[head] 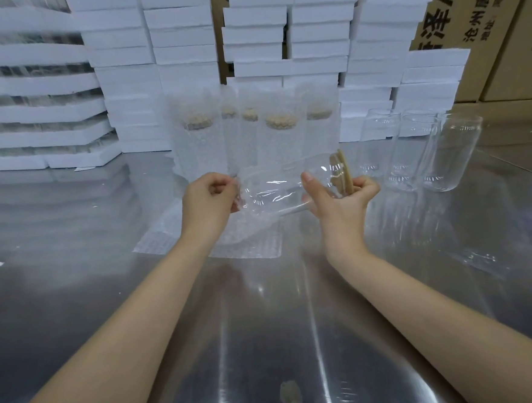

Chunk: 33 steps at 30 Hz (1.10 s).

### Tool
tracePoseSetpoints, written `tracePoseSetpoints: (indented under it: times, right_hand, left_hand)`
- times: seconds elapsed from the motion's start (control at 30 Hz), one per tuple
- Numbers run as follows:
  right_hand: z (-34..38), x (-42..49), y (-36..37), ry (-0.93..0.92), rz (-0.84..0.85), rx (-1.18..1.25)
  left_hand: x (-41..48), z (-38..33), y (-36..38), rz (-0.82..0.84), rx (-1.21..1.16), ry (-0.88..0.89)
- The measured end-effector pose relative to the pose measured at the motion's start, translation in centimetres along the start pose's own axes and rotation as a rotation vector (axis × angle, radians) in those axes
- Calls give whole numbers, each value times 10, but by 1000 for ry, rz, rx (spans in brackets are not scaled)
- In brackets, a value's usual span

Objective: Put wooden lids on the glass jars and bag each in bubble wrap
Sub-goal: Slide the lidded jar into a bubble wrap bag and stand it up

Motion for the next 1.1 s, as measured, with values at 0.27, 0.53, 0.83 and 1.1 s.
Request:
tracePoseSetpoints:
  times: [0.27,0.53,0.83,1.1]
  right_hand:
    - [0,-6,0,-36,-51,-150]
    - [-10,-4,-10,116,-118,74]
    - [-27,-26,9,224,-61,126]
    - [-20,-14,2,208,-122,108]
  left_hand:
    - [-22,-47,13,-53,237,431]
    - [-40,-55,65,259,990,848]
    - [-62,-72,78,77,1156,999]
    - [-69,-81,96,149,1081,1007]
Point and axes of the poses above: each hand's wrist, its own x-axis towards the middle knuckle, its own y-axis out of the palm, z = x × y, the point moved 10 cm from there along x, towards the middle knuckle, and after that the axes turned 8 degrees about z, right-handed, at the moved point
